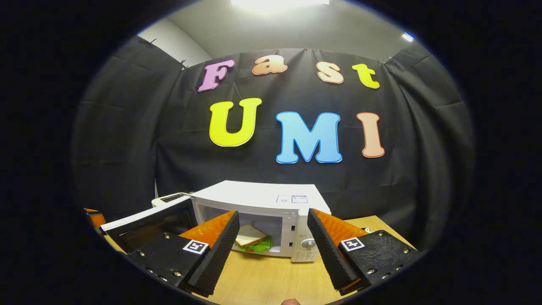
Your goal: Open the microwave oven with the left hand, put the food in, and close the microwave oven.
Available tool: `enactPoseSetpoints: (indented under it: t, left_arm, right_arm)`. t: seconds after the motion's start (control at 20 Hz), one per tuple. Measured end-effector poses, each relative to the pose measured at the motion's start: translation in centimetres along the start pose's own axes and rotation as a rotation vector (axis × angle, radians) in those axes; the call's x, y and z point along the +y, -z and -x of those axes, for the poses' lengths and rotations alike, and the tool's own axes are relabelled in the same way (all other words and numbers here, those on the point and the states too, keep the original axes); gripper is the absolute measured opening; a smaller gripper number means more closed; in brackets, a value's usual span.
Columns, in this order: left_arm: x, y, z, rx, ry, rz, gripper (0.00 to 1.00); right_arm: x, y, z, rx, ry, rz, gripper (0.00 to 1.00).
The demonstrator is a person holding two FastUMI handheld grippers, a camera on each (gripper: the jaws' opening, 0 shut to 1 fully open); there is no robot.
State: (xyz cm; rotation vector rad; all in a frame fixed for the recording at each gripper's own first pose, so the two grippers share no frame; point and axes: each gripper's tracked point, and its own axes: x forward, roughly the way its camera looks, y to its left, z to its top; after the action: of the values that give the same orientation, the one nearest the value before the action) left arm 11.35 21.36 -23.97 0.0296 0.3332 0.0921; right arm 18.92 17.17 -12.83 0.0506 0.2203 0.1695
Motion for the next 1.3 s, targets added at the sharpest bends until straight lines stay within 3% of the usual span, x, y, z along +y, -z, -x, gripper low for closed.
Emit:
enactPoseSetpoints:
  t: [0.05, 0.1, 0.7, 1.3]
  left_arm:
    - [-0.1, 0.5, -0.8, -0.001, -0.02, -0.019, 0.12]
    - [-0.8, 0.5, 0.1, 0.017, 0.011, -0.015, 0.05]
    - [-8.4, 2.4, 0.5, 0.094, 0.137, -0.04, 0.08]
    - [-22.7, 1.1, -0.9, 0.091, 0.457, -0.097, 0.08]
  right_arm:
    - [-0.6, 0.0, 0.3, 0.0, 0.005, 0.01, 0.97]
    - [-1.1, -0.1, 0.7, -0.001, 0.01, 0.012, 0.97]
    - [-7.9, -0.3, 3.4, 0.004, 0.107, -0.054, 0.98]
    - [-14.0, -1.0, 7.5, 0.008, 0.229, -0.083, 0.98]
